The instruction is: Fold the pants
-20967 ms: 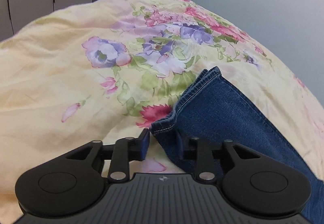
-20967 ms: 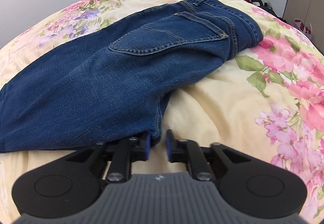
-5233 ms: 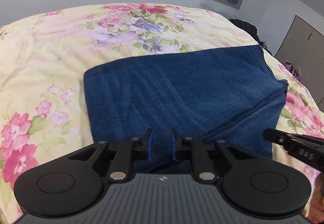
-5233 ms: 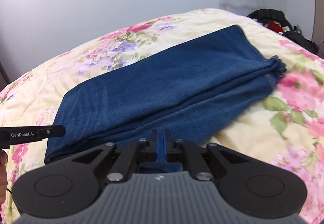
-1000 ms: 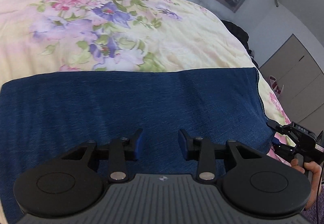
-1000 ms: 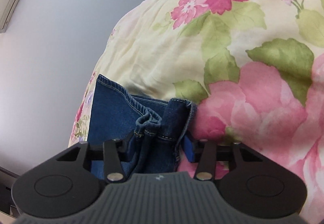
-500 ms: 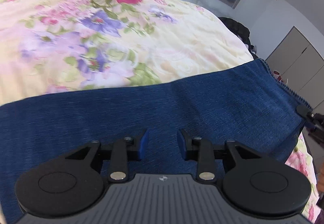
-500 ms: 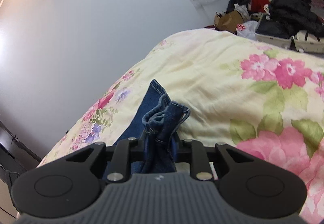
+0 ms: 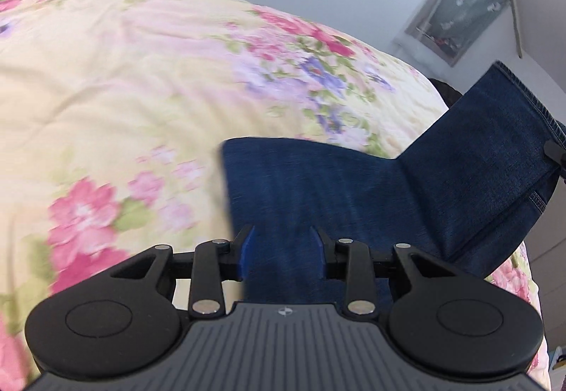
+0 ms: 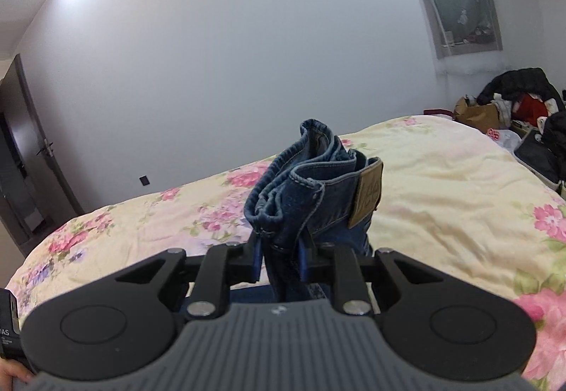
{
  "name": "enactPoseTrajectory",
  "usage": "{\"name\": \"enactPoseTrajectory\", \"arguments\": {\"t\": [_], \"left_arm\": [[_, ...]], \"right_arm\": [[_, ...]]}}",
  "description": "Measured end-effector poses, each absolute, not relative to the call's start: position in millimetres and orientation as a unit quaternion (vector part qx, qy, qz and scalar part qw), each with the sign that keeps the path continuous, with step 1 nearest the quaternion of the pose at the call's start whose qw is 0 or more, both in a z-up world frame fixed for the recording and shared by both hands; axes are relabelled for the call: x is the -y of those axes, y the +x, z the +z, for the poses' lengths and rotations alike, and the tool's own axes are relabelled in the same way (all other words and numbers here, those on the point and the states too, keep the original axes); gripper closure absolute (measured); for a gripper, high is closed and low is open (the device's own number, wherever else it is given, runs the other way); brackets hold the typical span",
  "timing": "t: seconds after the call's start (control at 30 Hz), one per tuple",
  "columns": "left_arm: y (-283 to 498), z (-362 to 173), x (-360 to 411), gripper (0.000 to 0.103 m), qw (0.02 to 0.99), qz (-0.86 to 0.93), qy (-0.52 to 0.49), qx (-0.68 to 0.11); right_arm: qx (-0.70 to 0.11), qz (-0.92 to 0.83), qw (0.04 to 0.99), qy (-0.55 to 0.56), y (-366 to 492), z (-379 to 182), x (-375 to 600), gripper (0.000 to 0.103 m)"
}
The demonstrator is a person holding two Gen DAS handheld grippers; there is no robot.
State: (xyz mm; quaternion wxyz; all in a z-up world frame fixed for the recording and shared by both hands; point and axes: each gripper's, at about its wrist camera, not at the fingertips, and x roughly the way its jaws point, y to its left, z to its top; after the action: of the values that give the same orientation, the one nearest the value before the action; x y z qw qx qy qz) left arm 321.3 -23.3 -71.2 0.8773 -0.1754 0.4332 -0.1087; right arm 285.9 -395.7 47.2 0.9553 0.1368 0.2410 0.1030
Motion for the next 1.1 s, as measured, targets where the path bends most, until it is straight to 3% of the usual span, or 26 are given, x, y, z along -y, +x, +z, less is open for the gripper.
{"name": "enactPoseTrajectory", "arguments": {"t": [0.23, 0.4, 0.53, 0.6, 0.73, 0.9, 1.1], "left_arm": [[288, -88, -30, 0.065, 0.868, -0.088, -0.21, -0.441], [275, -98, -46, 0.065, 0.861, -0.086, -0.222, -0.449], [272, -100, -49, 0.065, 0.86, -0.091, -0.225, -0.45], [273, -101, -47, 0.065, 0.857, -0.095, -0.23, -0.45], [276, -97, -41, 0.065, 0.854, -0.116, -0.244, -0.445], [296, -96, -41, 0.065, 0.851, -0.122, -0.266, -0.435], [347, -108, -44, 0.061, 0.817, -0.136, -0.375, -0.417]], "right_arm": [[-0.293, 0.175, 0.933, 0.112, 282, -3, 278, 0.088], [-0.4, 0.217, 0.889, 0.037, 272, -79, 208, 0.089], [-0.428, 0.23, 0.873, -0.037, 269, -105, 194, 0.088], [-0.44, 0.234, 0.866, -0.042, 274, -104, 192, 0.085], [-0.458, 0.257, 0.851, -0.032, 281, -97, 198, 0.067], [-0.454, 0.275, 0.847, 0.003, 283, -67, 215, 0.065], [-0.411, 0.227, 0.883, -0.008, 309, -43, 235, 0.062]]}}
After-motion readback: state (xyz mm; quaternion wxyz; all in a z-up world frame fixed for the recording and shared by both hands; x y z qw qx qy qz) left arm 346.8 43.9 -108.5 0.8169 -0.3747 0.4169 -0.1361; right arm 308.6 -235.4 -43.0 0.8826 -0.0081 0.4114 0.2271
